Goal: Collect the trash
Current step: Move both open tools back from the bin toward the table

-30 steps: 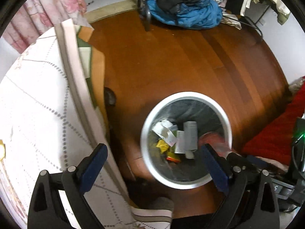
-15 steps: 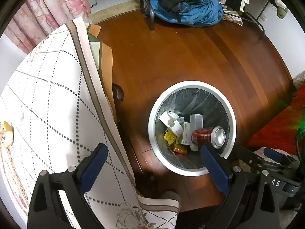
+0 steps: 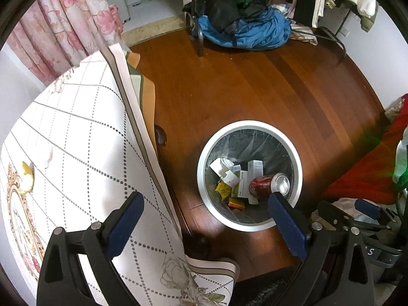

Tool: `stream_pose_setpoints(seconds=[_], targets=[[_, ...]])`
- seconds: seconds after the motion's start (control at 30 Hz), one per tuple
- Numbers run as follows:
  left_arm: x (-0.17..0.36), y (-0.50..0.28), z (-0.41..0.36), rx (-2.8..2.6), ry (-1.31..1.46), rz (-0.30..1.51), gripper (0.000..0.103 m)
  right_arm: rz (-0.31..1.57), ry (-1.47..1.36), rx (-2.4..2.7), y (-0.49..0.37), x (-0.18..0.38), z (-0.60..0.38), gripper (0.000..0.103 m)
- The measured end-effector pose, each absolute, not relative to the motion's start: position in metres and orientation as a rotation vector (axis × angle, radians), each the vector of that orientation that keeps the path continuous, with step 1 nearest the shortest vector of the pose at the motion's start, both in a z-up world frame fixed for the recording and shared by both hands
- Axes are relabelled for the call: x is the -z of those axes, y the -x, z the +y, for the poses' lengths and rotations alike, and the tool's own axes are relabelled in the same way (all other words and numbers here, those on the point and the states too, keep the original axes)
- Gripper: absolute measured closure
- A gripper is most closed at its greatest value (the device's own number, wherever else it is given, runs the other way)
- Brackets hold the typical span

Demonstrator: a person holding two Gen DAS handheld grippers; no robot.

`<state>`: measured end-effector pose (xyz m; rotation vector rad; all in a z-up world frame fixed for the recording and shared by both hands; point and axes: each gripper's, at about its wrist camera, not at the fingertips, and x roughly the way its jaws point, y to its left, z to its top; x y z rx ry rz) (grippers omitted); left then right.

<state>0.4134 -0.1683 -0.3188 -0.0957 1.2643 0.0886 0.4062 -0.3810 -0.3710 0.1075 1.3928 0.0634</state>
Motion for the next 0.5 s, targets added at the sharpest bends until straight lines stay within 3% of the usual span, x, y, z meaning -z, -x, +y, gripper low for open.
stream_pose_setpoints(seconds=[0.5], targets=[[0.226,-0.376,-0.158,-0.097,0.099,1.069,0.003,1.199,-0.120,-0.097,-0.370,0.253,-0.367,0.000]])
